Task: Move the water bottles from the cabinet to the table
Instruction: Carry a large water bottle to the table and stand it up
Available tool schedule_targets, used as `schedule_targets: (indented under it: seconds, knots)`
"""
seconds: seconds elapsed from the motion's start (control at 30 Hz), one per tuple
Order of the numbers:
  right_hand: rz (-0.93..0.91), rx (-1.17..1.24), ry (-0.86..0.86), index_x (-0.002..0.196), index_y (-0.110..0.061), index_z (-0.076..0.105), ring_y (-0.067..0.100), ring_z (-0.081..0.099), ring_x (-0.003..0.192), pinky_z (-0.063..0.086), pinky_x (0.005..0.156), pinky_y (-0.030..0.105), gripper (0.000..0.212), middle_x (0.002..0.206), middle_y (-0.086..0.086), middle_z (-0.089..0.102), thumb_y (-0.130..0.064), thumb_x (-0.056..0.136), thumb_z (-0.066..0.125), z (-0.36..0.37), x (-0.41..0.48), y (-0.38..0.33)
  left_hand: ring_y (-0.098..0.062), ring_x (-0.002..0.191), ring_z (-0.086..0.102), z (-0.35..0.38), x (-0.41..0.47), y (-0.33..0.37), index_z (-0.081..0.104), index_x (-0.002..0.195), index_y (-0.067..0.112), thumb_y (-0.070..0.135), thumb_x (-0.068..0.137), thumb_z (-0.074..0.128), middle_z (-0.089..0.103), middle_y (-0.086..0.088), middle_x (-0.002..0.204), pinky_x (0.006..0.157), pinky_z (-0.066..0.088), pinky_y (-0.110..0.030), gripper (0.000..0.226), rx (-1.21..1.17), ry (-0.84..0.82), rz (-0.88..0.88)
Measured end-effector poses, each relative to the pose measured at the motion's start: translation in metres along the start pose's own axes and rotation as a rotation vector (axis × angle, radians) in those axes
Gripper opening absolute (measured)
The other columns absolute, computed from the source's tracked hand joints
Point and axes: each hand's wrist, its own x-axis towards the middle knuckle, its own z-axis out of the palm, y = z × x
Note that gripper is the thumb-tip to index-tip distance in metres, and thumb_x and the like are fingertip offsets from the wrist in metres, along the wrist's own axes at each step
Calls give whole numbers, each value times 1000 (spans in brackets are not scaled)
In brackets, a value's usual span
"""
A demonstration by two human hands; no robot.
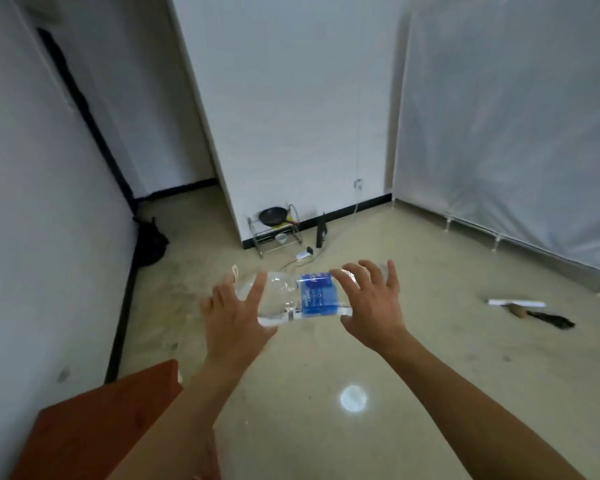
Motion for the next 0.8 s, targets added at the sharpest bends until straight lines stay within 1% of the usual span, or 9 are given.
schedule_targets:
  seconds: [0.07, 0.13, 0.23, 0.3, 0.4, 0.5, 0.57, 0.67, 0.8]
  knots:
    - [45, -35, 9, 138, -33, 48, 29, 48, 131, 22, 116, 67, 98, 132, -1, 56, -36, 52, 95, -14, -13, 37, -40, 106, 49, 10, 18, 37, 56, 133, 21, 72, 56, 80, 44, -25, 132, 84, 40, -50, 96, 21, 33, 62]
    - [153, -77, 5, 137, -33, 47, 29, 50, 128, 24, 115, 67, 98, 131, -1, 57, -34, 51, 94, -41, -57, 128, -42, 116, 49, 30, 45, 136, 61, 126, 16, 73, 60, 77, 44, -26, 135, 85, 39, -52, 88, -21, 45, 223]
    - [255, -183, 24, 133, -30, 48, 31, 54, 122, 32, 110, 68, 99, 126, 1, 59, -27, 46, 95, -79, -118, 247, -43, 132, 46, 56, 69, 273, 58, 118, 9, 73, 73, 66, 48, -23, 143, 95, 39, -59, 79, -106, 71, 476]
    - [330, -232, 11, 132, -30, 48, 31, 56, 120, 34, 108, 68, 101, 124, 2, 59, -27, 43, 96, -102, -155, 304, -42, 135, 45, 67, 76, 348, 51, 122, 9, 61, 60, 83, 51, -20, 143, 103, 37, -62, 87, -174, 3, 572]
    - [492, -291, 3, 132, -30, 47, 31, 55, 120, 32, 110, 67, 103, 125, 2, 59, -29, 42, 96, -135, -220, 384, -39, 126, 54, 78, 81, 465, 47, 127, 10, 44, 39, 95, 61, -16, 130, 104, 40, -61, 105, -295, -108, 689]
    - [654, -377, 7, 134, -31, 48, 29, 51, 122, 26, 113, 63, 101, 125, 0, 57, -27, 44, 94, -164, -279, 450, -34, 104, 62, 81, 91, 573, 48, 126, 11, 40, 40, 93, 63, -12, 117, 90, 49, -51, 101, -429, -172, 831]
    - [745, -407, 31, 135, -31, 48, 29, 50, 124, 24, 114, 63, 100, 126, -1, 56, -27, 46, 92, -179, -310, 487, -34, 93, 63, 86, 96, 635, 47, 126, 11, 38, 38, 93, 62, -12, 115, 83, 51, -46, 103, -487, -195, 899]
    - [870, -471, 13, 136, -31, 48, 29, 50, 125, 27, 114, 65, 100, 127, 0, 56, -29, 46, 93, -200, -349, 540, -34, 89, 63, 99, 100, 725, 45, 128, 11, 39, 43, 92, 60, -13, 117, 81, 51, -46, 102, -517, -222, 1012]
    - [1007, -586, 32, 134, -29, 51, 30, 53, 123, 32, 111, 67, 99, 126, 0, 57, -29, 46, 94, -222, -397, 628, -33, 88, 62, 127, 110, 864, 49, 127, 10, 43, 46, 91, 60, -12, 113, 76, 50, -44, 97, -603, -176, 1158]
